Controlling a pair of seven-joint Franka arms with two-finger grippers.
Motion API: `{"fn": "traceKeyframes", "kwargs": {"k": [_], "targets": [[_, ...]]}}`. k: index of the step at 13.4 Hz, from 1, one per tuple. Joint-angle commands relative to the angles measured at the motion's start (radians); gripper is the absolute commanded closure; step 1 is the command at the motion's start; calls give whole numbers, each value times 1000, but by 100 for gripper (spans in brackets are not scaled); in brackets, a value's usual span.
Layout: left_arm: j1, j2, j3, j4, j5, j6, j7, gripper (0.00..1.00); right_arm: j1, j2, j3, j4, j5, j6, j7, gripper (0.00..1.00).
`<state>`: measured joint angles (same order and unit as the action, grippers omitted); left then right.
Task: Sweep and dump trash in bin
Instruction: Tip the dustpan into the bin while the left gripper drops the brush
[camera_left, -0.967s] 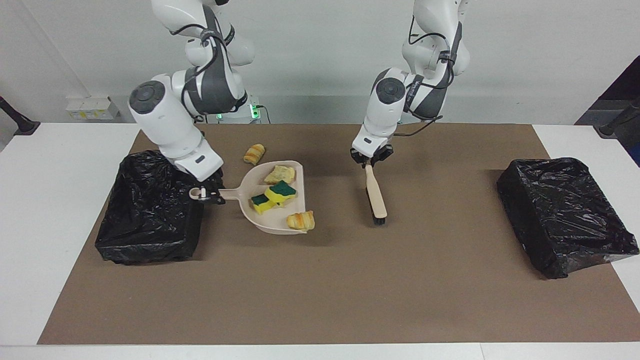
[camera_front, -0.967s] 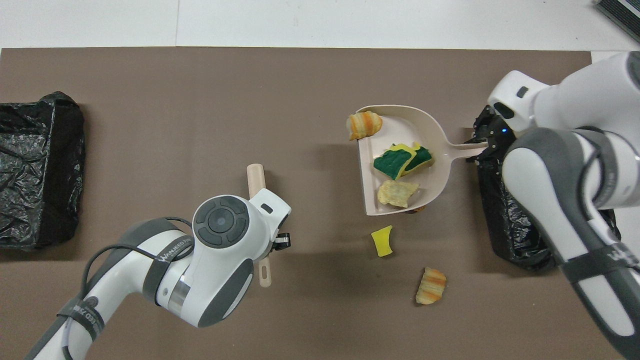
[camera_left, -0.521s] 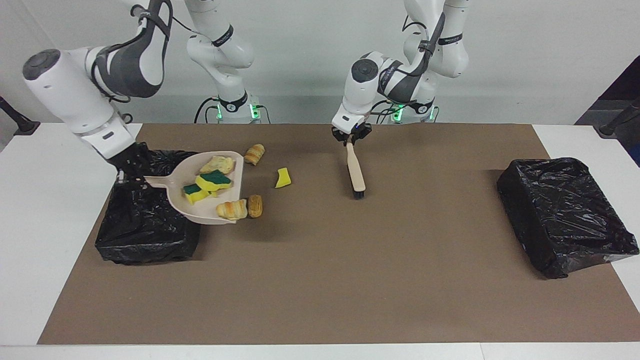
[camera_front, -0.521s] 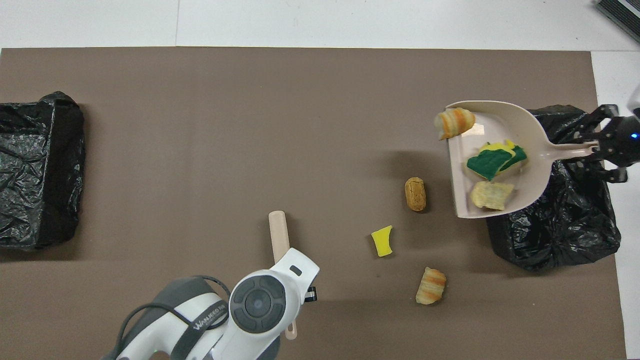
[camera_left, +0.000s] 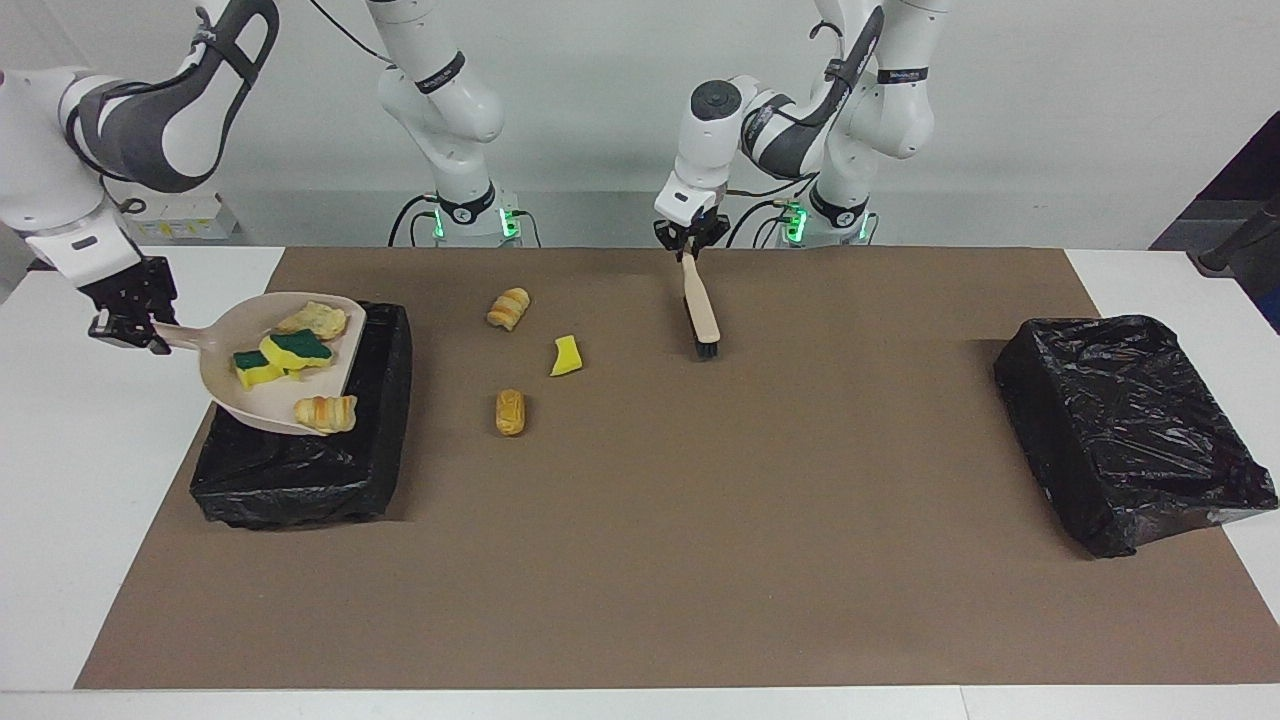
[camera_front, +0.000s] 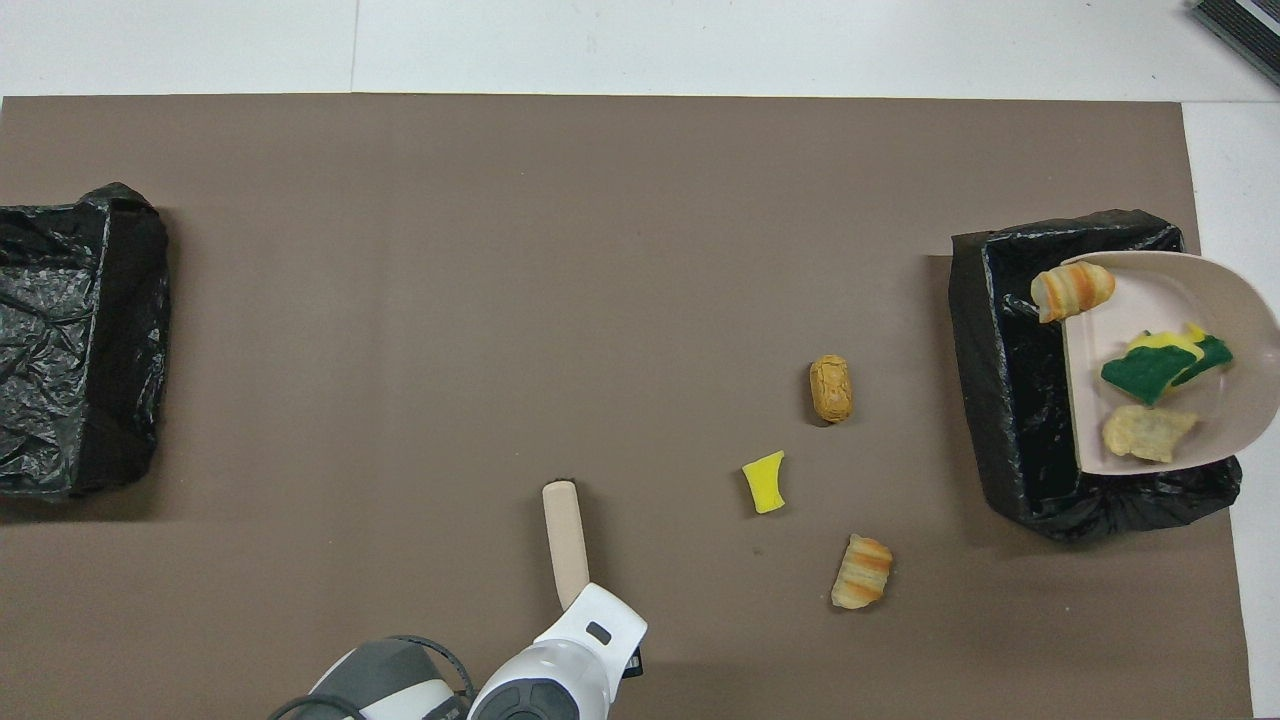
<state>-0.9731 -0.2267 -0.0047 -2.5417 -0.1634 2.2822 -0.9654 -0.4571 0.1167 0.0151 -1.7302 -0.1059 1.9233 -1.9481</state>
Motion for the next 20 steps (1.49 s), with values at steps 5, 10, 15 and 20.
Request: {"fn": "traceKeyframes", "kwargs": {"k": [5,10,15,20], "targets": [[22,-16,22,-25,-12,14,7,0,29,-89,19,-124,-308,63,351,100],[255,10,23,130,1,-88,37,0,214,-206,19,-269,-607,57,672,100],[479,173,25,341,107,-116,302,0,288,-215,19,-267,-741,-16,761,100],[681,305,25,541,107,-150,718,0,328,-239,28,-238,-822,-86,757,100]]}}
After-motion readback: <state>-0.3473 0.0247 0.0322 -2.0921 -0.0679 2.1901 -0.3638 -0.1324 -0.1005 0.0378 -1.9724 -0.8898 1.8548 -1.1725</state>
